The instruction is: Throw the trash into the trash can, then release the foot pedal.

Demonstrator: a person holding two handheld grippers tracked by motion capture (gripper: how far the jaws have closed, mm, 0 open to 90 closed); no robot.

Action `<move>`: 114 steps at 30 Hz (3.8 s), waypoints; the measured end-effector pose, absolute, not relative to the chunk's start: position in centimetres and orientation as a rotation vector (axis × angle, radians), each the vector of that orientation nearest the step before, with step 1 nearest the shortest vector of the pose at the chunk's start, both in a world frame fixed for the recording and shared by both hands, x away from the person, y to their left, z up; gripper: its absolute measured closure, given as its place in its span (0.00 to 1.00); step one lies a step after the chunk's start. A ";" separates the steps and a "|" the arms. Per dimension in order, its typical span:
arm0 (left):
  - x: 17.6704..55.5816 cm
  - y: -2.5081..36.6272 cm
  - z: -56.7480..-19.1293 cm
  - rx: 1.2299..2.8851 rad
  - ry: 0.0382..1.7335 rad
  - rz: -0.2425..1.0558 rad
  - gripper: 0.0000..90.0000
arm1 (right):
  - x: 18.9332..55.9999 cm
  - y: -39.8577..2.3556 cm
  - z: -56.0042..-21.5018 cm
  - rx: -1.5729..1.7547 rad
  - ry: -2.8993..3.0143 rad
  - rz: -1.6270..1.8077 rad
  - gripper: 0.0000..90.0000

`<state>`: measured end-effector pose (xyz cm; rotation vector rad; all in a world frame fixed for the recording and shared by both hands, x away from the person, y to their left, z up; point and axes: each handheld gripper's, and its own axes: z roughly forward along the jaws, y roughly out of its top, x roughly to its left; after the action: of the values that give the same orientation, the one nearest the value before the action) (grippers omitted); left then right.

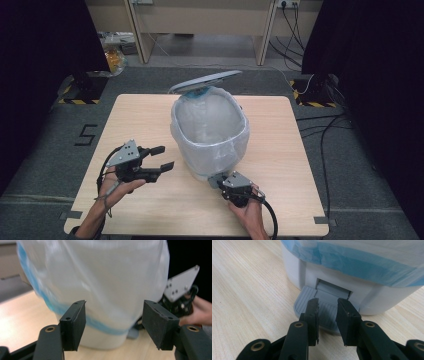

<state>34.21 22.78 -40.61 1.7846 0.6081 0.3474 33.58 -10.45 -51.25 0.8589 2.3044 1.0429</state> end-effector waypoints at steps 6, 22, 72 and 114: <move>34.1 23.0 -42.9 1.798 0.639 0.330 0.34 | 33.6 -10.4 -51.2 0.858 2.304 1.042 0.79; 33.3 24.4 -47.5 1.876 0.705 0.345 0.29 | 33.6 -10.5 -51.3 0.858 2.303 1.043 0.79; 32.4 23.9 -52.5 2.165 0.811 0.328 0.17 | 33.5 -10.5 -51.3 0.857 2.303 1.042 0.79; 32.5 23.9 -52.4 2.161 0.824 0.331 0.17 | 33.2 -11.6 -50.3 1.018 2.165 1.128 0.42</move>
<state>32.49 23.91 -52.44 2.1611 0.8241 0.3306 33.23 -11.62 -50.32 1.0185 2.1649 1.1281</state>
